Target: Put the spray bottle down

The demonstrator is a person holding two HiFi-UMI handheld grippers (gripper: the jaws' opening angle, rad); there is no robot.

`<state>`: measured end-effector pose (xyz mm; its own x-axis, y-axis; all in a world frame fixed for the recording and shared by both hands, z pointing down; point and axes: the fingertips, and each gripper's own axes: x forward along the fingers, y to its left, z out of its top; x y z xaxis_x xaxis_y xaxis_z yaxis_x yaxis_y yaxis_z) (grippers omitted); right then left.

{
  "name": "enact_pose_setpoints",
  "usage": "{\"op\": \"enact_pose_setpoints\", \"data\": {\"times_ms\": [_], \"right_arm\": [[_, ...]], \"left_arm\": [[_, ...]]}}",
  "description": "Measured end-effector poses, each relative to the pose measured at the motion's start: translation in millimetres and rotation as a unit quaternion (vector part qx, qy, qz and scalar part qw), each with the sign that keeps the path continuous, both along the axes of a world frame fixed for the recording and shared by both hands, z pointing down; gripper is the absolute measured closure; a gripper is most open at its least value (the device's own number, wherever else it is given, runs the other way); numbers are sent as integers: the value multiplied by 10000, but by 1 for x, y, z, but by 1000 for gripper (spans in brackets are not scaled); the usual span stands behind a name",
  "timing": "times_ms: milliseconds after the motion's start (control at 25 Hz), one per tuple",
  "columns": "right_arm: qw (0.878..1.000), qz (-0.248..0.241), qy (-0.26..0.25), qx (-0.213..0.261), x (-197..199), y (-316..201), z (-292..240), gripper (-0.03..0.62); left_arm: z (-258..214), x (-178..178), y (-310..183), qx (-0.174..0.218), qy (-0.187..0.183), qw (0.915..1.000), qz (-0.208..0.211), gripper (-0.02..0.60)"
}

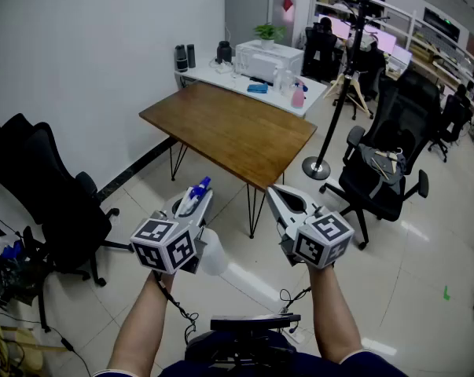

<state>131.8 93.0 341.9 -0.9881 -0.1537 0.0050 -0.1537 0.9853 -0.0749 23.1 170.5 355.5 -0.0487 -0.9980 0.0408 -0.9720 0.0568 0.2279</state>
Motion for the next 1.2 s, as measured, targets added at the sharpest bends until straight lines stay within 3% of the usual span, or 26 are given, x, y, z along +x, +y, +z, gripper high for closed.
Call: {"op": "enact_pose_setpoints", "data": {"times_ms": [360, 560, 1000, 1200], "right_arm": [[10000, -34, 63, -36, -2, -28, 8, 588], [9998, 50, 46, -172, -21, -51, 15, 588], [9962, 768, 253, -326, -125, -128, 23, 588], [9930, 1147, 152, -224, -157, -161, 8, 588]], "left_arm": [[7, -9, -25, 48, 106, 9999, -116, 503], [12, -31, -47, -18, 104, 9999, -77, 503], [26, -154, -133, -98, 391, 9982, 442, 503], [16, -196, -177, -54, 349, 9962, 792, 503]]}}
